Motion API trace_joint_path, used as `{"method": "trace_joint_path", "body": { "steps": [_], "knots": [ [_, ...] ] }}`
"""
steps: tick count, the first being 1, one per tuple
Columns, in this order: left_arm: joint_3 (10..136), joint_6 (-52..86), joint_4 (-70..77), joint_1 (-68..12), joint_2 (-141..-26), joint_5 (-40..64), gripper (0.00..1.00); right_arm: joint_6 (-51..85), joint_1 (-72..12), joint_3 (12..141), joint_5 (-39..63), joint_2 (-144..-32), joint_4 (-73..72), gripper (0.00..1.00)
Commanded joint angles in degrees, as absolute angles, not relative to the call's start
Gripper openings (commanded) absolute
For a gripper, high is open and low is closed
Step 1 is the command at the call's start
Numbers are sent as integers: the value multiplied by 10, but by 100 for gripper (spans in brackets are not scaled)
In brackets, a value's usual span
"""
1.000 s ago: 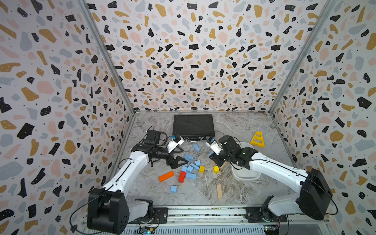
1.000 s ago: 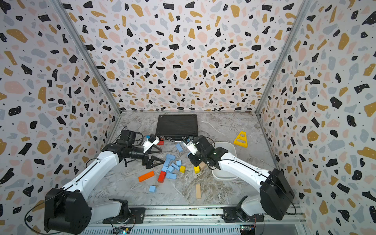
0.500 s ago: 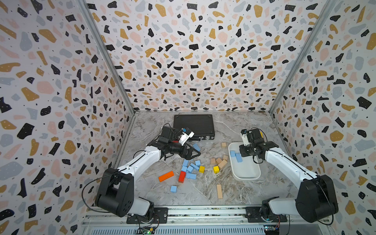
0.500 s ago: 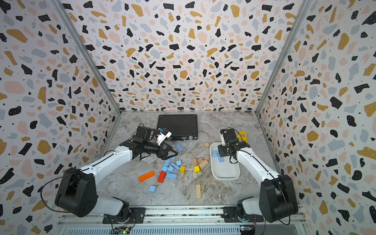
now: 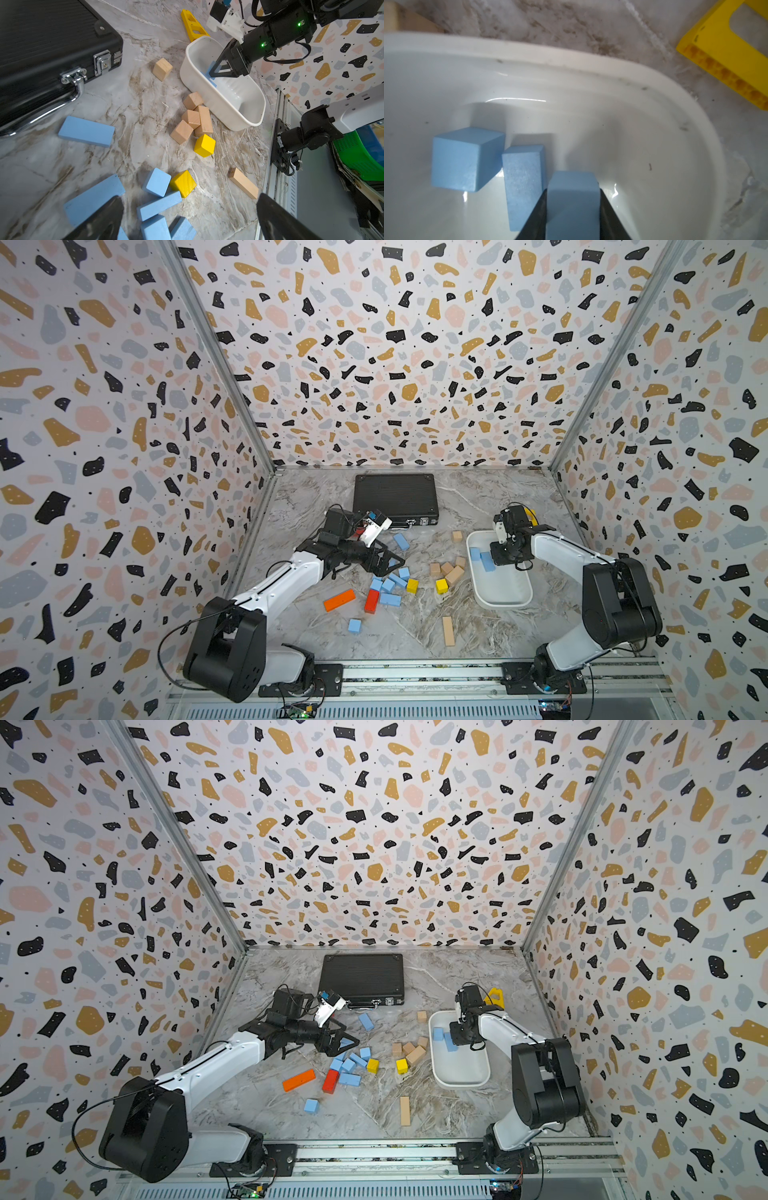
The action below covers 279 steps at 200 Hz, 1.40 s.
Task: Pick out the blue building blocks
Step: Place the building block in the storage box, then pick up the building block from the center of the board.
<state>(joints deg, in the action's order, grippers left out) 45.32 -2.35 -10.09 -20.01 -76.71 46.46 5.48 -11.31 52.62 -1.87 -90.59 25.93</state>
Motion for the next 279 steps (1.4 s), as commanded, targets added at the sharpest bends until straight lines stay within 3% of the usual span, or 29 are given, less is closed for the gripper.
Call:
{"method": "trace_joint_path", "body": {
  "steps": [1,90,121,187,231,279],
  "knots": [
    [444,-29,-75,-200,-763,473,100,47,-114,542,-30,-906,246,27],
    [432,-32,-69,-200,-763,470,100,47,-109,545,-12,-917,222,32],
    [432,-33,-69,-198,-763,463,100,47,-109,552,-11,-913,237,43],
    [443,-39,-79,-156,-747,430,100,64,-115,591,27,-832,312,44],
    [431,-47,-74,-51,-706,410,100,71,-193,650,36,-809,383,42],
    [416,-42,-65,18,-677,364,100,73,-300,758,45,-905,425,42]
  ]
}}
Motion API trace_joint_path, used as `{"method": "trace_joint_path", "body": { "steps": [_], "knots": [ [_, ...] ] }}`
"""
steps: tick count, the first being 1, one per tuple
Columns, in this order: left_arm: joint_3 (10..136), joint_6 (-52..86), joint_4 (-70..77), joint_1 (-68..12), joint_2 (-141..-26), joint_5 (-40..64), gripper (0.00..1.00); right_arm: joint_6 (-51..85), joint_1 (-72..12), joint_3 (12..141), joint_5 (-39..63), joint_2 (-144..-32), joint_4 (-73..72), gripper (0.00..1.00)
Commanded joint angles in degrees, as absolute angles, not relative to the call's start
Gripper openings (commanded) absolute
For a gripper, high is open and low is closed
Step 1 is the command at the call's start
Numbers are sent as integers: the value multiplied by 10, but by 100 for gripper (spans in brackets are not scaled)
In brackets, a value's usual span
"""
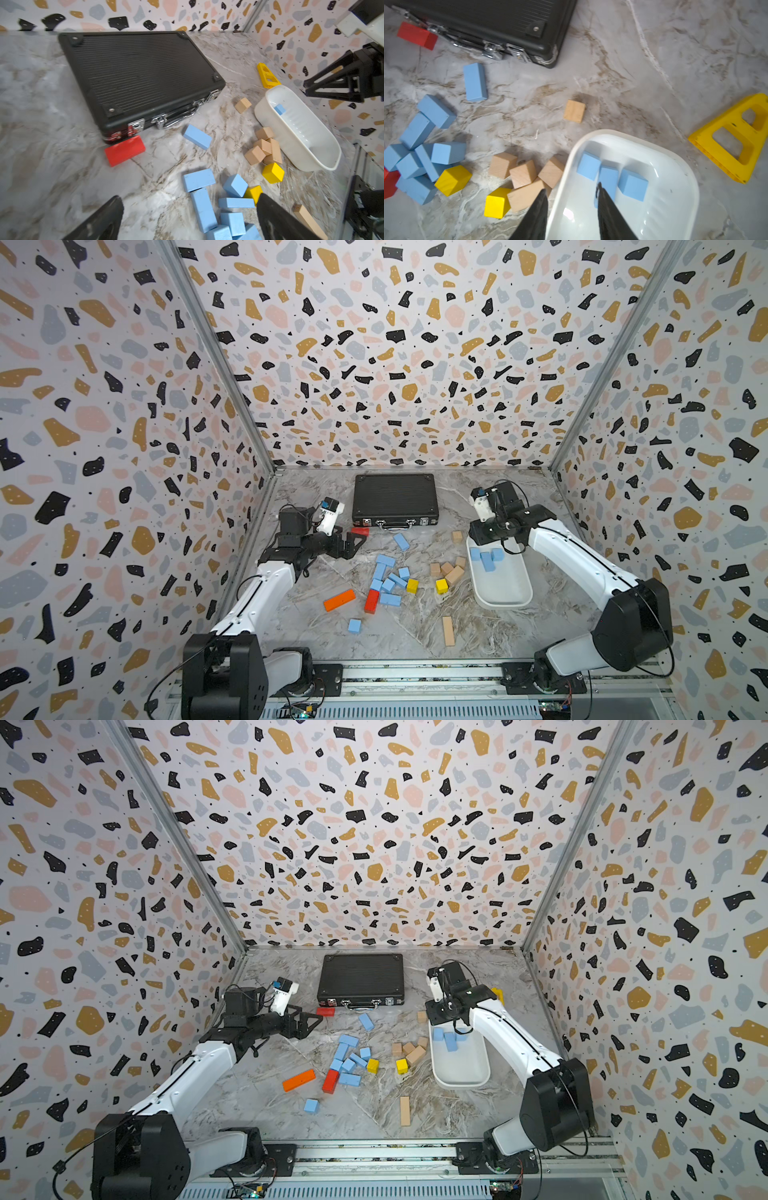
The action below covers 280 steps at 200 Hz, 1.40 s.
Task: Pick out the blue building blocks
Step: Pick up the building block from the center of the board.
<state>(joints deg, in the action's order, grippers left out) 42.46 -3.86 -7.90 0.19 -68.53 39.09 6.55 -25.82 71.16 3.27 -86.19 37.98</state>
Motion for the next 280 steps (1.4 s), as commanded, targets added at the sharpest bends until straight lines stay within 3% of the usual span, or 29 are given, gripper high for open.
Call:
{"method": "trace_joint_path", "body": {
  "steps": [1,56,128,280],
  "knots": [
    [416,-42,-65,19,-677,362,100,73,-302,760,45,-907,424,42],
    [409,-45,-62,38,-671,356,100,99,-366,836,42,-1029,302,42],
    [406,-49,-59,48,-672,354,100,95,-408,941,-7,-1172,286,44],
    [401,-48,-54,53,-673,364,100,96,-441,1002,10,-1267,243,49]
  ]
}}
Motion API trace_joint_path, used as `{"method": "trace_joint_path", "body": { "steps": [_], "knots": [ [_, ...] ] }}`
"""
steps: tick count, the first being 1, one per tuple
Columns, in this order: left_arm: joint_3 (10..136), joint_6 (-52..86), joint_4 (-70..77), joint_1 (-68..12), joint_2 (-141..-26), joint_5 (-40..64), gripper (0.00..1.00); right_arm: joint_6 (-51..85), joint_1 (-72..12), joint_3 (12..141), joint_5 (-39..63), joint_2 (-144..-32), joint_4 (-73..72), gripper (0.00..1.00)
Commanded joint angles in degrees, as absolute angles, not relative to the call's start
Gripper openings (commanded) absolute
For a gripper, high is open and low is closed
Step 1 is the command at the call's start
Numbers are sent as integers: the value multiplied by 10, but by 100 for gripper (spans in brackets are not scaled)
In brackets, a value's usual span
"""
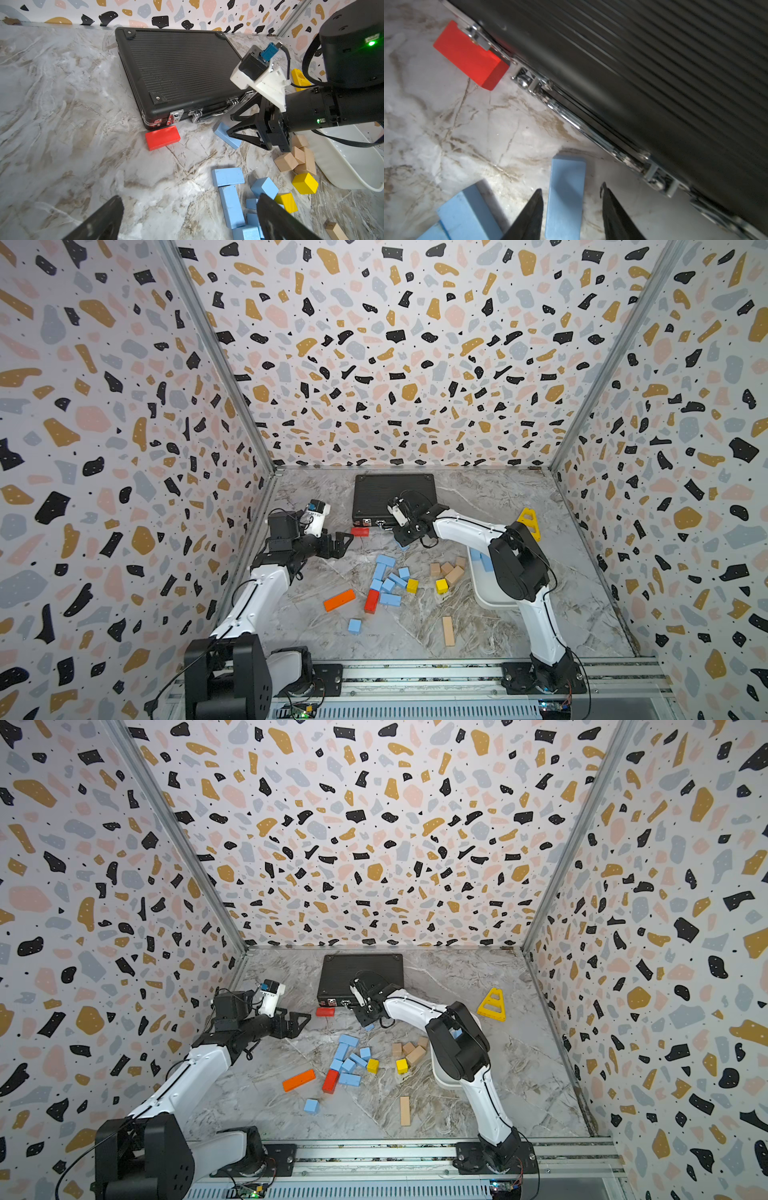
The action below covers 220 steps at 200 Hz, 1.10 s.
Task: Pick out the blue building blocks
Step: Pick up the building block from the center of the board.
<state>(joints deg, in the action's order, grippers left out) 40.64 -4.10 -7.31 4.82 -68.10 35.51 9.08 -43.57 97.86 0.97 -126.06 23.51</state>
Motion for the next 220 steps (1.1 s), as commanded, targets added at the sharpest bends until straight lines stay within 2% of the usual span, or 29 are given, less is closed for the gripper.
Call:
{"method": "trace_joint_path", "body": {
  "steps": [1,62,128,163,220],
  "knots": [
    [401,-48,-54,53,-673,364,100,96,-441,1002,9,-1268,243,49],
    [401,-49,-53,54,-673,365,100,84,-446,1002,-19,-1286,254,47],
    [389,-40,-35,54,-681,392,100,80,-454,998,-36,-1270,256,23],
    [377,-31,-19,54,-688,405,100,89,-454,984,-36,-1213,261,19],
    [374,-4,-4,32,-700,421,100,104,-441,867,-58,-1054,267,18]
  ]
}}
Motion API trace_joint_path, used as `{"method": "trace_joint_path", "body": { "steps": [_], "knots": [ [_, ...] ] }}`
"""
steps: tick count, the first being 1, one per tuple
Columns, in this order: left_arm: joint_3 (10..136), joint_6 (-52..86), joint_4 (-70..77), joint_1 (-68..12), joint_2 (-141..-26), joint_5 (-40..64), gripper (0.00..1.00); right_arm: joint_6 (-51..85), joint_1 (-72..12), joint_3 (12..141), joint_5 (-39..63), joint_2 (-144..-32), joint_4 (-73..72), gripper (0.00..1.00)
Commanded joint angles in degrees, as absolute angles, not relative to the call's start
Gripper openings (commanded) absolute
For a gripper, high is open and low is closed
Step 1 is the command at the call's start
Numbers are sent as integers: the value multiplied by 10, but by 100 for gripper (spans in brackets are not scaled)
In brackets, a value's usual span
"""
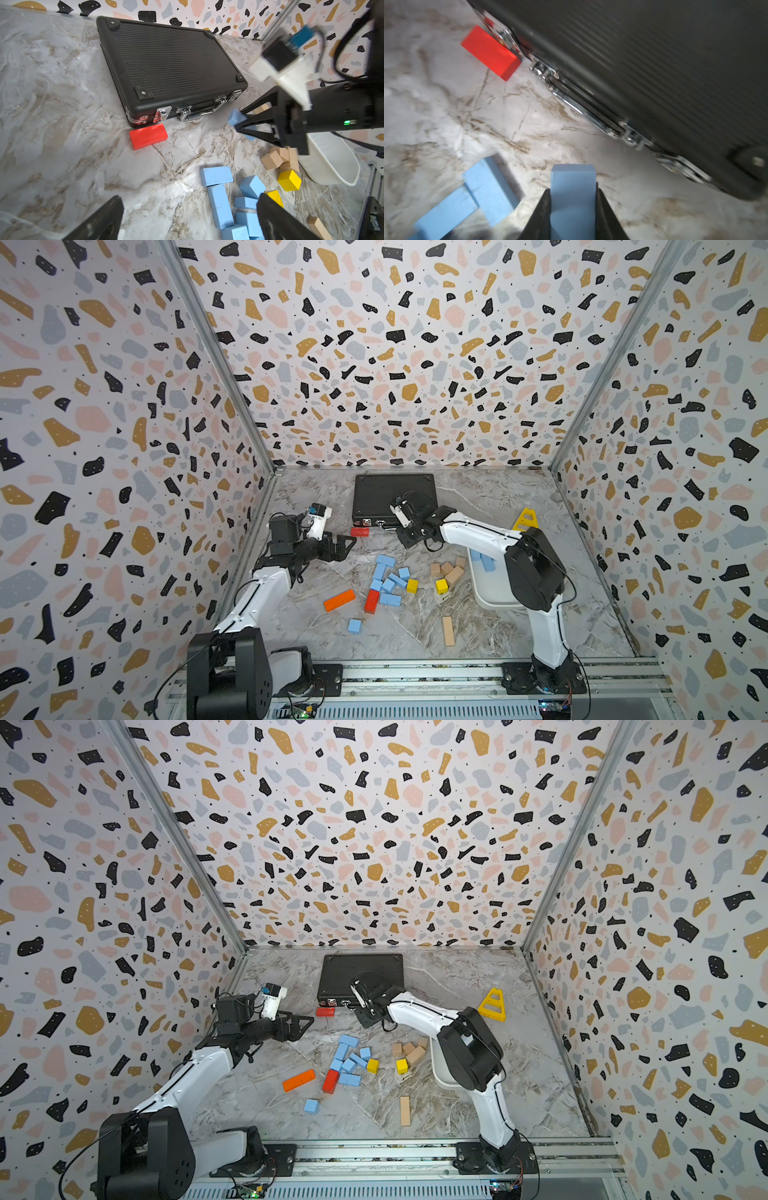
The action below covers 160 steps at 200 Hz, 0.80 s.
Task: Pick out the blue building blocks
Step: Pick up the building block from the center of the board, then place the building block in the storage box.
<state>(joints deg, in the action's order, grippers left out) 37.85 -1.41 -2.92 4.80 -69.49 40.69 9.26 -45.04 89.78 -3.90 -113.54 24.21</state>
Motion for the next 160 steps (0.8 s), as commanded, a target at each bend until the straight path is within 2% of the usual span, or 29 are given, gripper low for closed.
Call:
{"method": "trace_joint_path", "body": {
  "steps": [1,64,100,160],
  "knots": [
    [374,-5,-4,31,-700,421,100,104,-440,866,-58,-1051,268,18],
    [373,0,-3,-76,-718,433,100,168,-333,691,-41,-874,359,18],
    [381,7,-6,-98,-721,438,100,220,-266,610,-46,-783,422,18],
    [381,4,-7,-107,-713,442,100,268,-211,550,-82,-756,465,20]
  ]
}}
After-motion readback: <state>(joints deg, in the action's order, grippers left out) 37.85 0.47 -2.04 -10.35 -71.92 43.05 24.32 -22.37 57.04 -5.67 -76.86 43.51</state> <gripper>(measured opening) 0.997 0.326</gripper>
